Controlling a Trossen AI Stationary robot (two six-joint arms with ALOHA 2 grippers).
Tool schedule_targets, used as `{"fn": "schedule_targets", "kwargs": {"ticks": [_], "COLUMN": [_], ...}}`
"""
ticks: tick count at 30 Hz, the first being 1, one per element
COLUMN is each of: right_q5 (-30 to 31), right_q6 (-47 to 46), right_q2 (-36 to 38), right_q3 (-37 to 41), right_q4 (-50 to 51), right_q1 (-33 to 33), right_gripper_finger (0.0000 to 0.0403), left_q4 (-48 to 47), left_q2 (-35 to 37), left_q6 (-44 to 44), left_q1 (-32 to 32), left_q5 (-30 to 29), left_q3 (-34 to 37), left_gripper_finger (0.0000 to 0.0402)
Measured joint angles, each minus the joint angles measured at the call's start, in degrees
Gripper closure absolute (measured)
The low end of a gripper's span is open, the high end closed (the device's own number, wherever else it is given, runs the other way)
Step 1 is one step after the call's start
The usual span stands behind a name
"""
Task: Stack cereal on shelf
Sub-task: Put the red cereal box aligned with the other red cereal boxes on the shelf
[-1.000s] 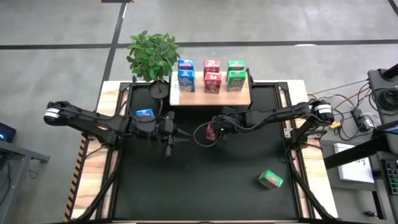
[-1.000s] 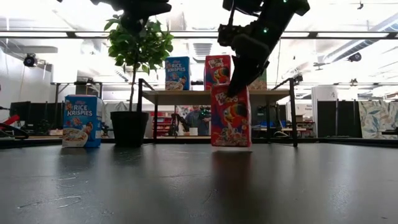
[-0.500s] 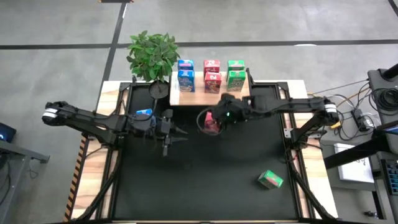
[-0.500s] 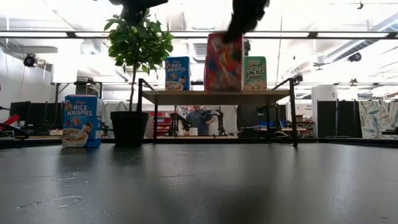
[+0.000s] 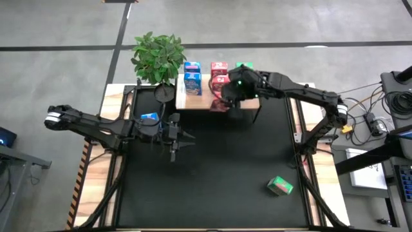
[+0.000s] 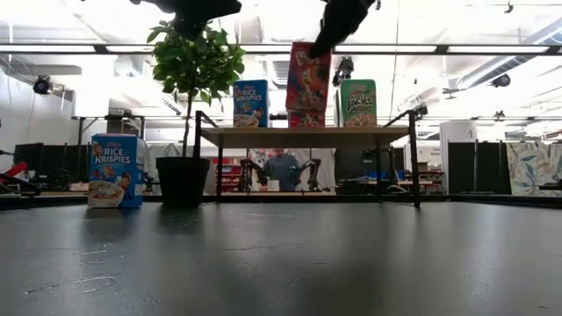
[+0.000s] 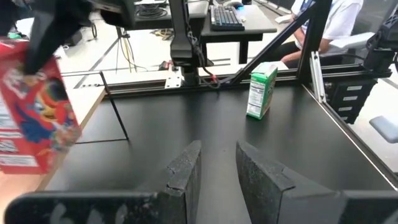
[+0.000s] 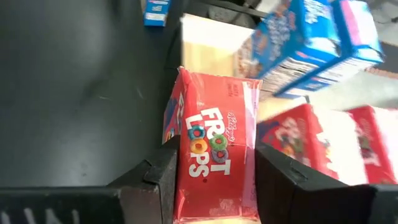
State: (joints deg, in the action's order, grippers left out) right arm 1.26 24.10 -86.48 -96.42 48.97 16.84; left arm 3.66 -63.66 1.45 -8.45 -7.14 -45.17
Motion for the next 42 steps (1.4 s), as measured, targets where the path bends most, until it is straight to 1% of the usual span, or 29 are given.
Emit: {"fn": "schedule_targets", "kwargs": {"ticks": [4, 8, 14, 31, 42], "right_q5": [-0.42, -3.26, -3.23, -2.73, -2.18], "right_q6": [1.51, 2.96, 5.11, 4.26, 5.36], "right_q2": [0.01, 0.00, 0.00, 0.00, 0.02], "right_q3": [0.13, 0.13, 0.30, 2.47, 3.78], "right_q4": [0.13, 0.01, -0.28, -2.13, -5.12], "right_q1": [2.39, 3.54, 3.74, 4.95, 4.96], "right_gripper_finger": [0.0254, 0.0256, 0.0247, 0.0209, 0.0207], "left_q4": [0.00, 0.27, 0.24, 0.73, 0.68], "left_q2": [0.00, 0.00, 0.00, 0.00, 0.00], "left_q6": [0.55, 1.30, 1.88, 2.38, 2.38], "left_q1": [0.02, 0.02, 0.04, 0.04, 0.02], "left_q5": [0.00, -0.07, -1.49, -1.51, -1.51], "left_q3": [-0.02, -0.02, 0.00, -0.01, 0.00], "left_gripper_finger": [0.0318, 0.0318, 0.0318, 0.0318, 0.0318]}}
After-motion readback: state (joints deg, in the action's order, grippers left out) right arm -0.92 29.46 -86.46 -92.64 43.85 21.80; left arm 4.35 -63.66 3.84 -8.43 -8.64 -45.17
